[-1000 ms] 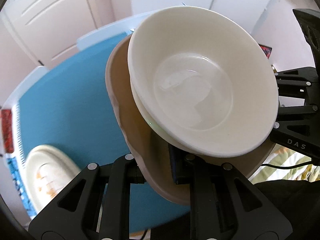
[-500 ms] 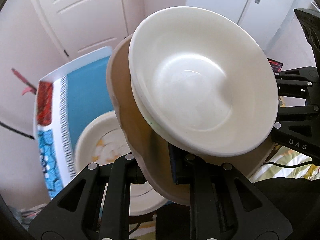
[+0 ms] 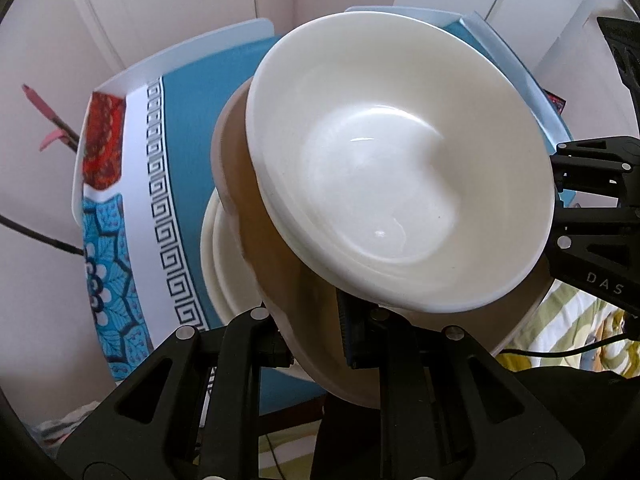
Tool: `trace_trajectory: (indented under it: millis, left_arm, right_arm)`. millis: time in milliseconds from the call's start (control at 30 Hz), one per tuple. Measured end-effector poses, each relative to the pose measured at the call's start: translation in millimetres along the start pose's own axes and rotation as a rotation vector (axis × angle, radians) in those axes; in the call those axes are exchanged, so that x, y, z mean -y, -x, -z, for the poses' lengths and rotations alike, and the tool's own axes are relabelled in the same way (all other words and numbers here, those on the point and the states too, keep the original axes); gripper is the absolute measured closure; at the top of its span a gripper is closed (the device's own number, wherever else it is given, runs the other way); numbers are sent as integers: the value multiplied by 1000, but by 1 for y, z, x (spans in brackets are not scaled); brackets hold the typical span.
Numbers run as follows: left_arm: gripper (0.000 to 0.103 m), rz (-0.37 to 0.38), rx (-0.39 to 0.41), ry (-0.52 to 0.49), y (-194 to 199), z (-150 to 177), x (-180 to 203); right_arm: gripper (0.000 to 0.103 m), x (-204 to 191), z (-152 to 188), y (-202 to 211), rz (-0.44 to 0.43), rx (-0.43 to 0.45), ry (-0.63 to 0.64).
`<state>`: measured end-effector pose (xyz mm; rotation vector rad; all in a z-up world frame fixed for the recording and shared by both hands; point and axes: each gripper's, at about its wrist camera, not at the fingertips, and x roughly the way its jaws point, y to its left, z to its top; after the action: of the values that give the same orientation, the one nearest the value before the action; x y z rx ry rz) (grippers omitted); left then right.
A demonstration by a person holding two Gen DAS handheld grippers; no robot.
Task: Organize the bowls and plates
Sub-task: 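Lift the basin with nested bowls and lower it onto the plate stack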
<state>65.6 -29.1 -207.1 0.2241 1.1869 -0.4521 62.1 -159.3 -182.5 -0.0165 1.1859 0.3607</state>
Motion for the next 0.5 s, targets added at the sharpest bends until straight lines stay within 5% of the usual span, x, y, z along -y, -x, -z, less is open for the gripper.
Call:
trace_trajectory:
  millis: [500]
  left_arm:
    - [91,1,-32,11,-25,18,-16]
  right_arm:
    - [89,-8,5,-26,-4,0,-51]
